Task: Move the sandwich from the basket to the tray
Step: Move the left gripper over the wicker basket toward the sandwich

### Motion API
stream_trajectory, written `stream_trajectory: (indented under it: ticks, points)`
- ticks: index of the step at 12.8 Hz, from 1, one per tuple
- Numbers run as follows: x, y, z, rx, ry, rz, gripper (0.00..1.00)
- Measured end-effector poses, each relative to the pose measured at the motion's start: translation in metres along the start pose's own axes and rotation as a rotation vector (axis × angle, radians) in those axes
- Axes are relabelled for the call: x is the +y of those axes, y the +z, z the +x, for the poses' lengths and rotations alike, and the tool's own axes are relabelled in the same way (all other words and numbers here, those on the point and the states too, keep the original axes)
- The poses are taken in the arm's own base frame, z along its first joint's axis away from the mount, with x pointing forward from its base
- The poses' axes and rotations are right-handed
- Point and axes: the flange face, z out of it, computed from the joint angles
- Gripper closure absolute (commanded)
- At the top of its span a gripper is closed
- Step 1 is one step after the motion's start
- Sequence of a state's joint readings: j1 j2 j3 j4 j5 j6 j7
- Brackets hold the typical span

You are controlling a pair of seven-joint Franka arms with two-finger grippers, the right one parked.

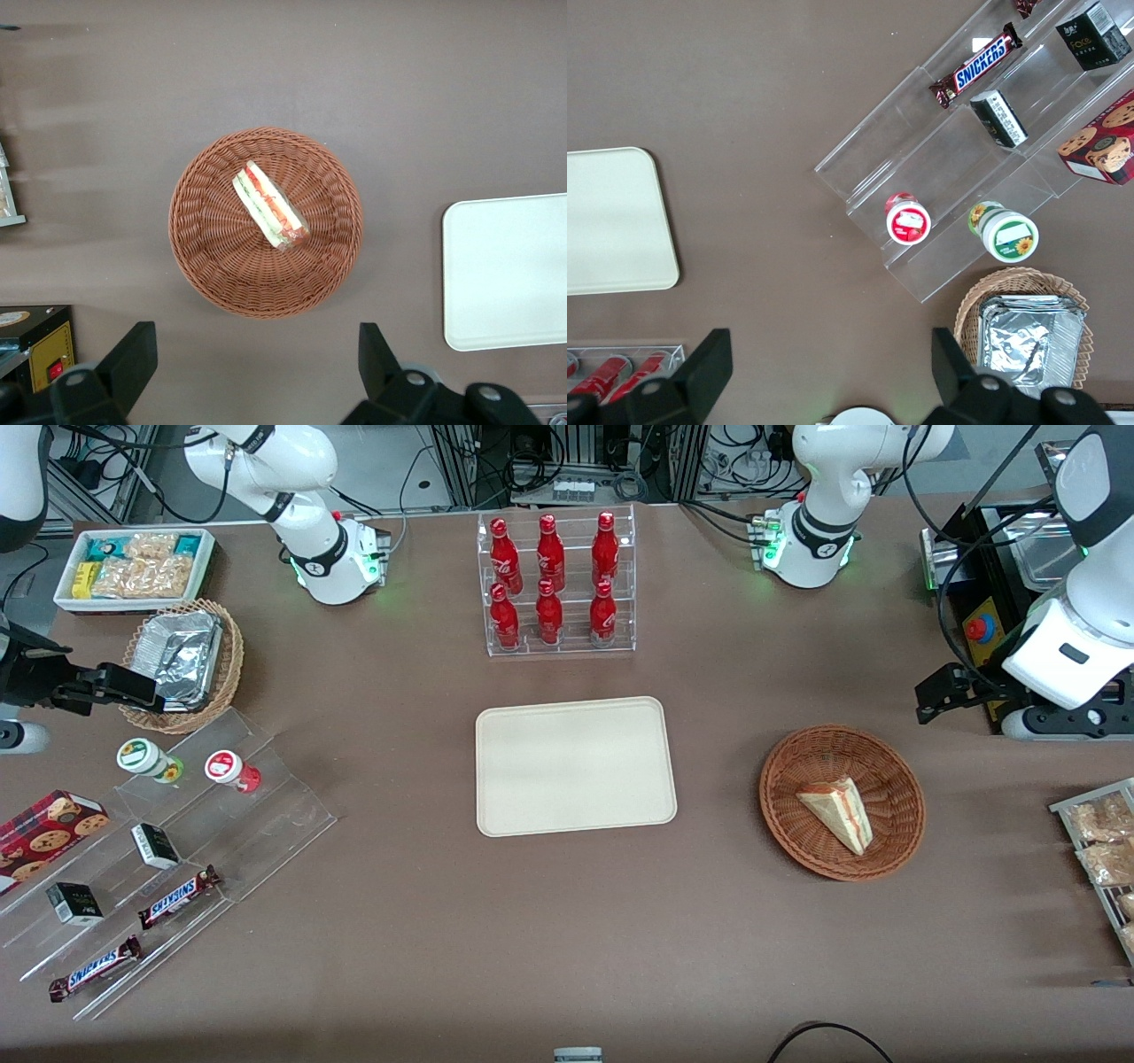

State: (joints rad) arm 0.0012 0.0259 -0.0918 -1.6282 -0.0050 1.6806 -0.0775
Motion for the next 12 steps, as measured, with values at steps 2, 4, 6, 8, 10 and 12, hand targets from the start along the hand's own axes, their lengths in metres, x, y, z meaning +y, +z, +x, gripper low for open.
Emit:
stream_trajectory:
  ticks: [2, 4, 6, 8, 10, 12]
  points:
    - [-0.001, 0.0, -0.001, -0.012, -0.001, 0.001, 0.0]
    - [-0.001, -0.005, -0.002, -0.013, -0.001, 0.001, 0.0]
    - [-0.002, -0.015, -0.005, -0.025, -0.003, 0.002, 0.0]
    - [-0.006, -0.022, -0.009, -0.049, -0.007, 0.013, 0.0]
    - [-0.013, -0.011, -0.009, -0.078, -0.018, 0.035, 0.0]
    - [-0.028, 0.022, -0.004, -0.106, -0.064, 0.042, 0.0]
